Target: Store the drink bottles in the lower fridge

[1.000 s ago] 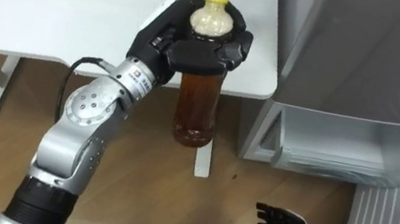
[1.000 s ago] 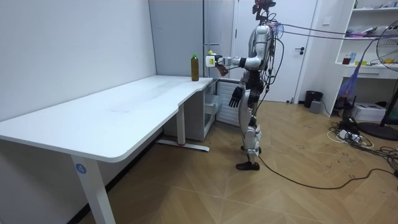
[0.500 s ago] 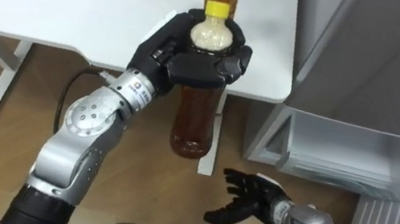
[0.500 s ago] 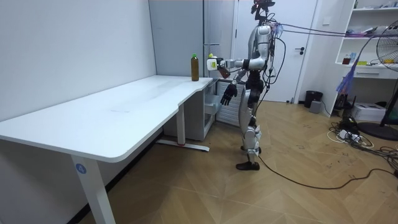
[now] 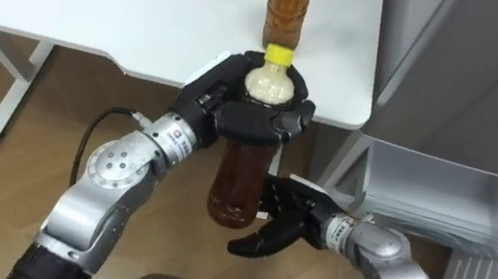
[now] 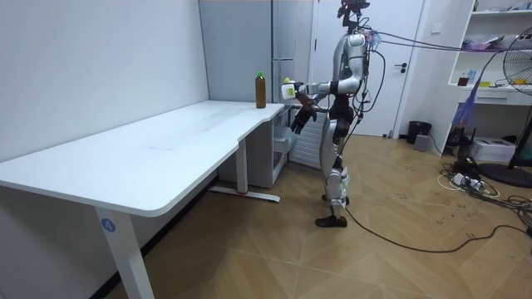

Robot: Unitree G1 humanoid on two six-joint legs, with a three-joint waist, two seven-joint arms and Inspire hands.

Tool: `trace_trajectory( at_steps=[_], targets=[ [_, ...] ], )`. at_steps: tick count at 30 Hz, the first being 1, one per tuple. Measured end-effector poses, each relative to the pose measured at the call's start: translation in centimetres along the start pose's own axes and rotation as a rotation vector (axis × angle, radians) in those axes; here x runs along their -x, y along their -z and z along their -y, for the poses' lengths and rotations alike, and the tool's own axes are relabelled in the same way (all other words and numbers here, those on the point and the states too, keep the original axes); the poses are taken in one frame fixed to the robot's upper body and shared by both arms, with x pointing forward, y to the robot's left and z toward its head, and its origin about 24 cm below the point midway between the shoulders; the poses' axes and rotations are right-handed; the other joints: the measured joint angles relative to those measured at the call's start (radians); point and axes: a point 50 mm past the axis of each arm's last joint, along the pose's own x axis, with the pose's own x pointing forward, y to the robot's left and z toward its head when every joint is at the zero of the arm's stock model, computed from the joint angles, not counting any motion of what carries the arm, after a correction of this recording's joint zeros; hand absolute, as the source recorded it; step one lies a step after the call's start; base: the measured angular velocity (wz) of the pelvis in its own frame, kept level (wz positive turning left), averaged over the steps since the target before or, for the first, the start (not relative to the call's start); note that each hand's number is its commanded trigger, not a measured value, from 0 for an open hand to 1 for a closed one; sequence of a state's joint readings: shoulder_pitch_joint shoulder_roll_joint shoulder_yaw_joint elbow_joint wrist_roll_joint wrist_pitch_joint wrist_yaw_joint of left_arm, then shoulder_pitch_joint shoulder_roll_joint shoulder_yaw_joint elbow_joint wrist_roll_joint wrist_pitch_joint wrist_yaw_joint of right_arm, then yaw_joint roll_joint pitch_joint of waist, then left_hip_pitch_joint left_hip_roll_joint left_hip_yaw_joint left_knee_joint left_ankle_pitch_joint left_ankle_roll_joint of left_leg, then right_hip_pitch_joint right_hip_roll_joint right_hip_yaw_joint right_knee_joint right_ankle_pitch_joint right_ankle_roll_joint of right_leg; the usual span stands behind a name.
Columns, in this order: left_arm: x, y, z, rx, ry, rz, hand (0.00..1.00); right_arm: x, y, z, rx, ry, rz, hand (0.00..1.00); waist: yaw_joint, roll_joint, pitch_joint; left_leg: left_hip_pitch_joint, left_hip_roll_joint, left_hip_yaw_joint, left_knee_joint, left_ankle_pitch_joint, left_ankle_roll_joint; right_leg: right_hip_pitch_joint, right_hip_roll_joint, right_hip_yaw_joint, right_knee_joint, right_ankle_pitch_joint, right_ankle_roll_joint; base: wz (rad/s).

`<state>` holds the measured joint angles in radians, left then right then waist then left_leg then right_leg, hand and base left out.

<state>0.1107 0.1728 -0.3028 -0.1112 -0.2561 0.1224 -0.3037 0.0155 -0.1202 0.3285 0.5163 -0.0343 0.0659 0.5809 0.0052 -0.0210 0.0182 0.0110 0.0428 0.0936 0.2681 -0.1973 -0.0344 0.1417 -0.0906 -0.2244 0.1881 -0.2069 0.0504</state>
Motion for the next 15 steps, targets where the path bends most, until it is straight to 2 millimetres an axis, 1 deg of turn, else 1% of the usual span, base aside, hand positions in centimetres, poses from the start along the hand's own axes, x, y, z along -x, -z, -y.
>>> trace_trajectory(
  at_steps=[6, 15],
  targets=[
    [-0.1, 1.2, 0.4, 0.008, 0.045, -0.042, 1.0, -0.1, -0.4, -0.4, -0.033, -0.026, 0.04, 0.0, -0.003, 0.004, 0.0, -0.002, 0.0, -0.001, 0.004, -0.001, 0.001, 0.001, 0.0, 0.0, 0.003, 0.0, 0.0, 0.0],
    [-0.1, 1.4, 0.5, 0.005, 0.064, -0.033, 1.0, -0.1, -0.5, -0.5, -0.034, -0.042, 0.043, 0.0, -0.004, 0.005, -0.0008, -0.017, 0.0, -0.003, 0.007, 0.0, 0.002, -0.021, -0.001, 0.003, 0.016, 0.0, 0.0, 0.0]
  ],
)
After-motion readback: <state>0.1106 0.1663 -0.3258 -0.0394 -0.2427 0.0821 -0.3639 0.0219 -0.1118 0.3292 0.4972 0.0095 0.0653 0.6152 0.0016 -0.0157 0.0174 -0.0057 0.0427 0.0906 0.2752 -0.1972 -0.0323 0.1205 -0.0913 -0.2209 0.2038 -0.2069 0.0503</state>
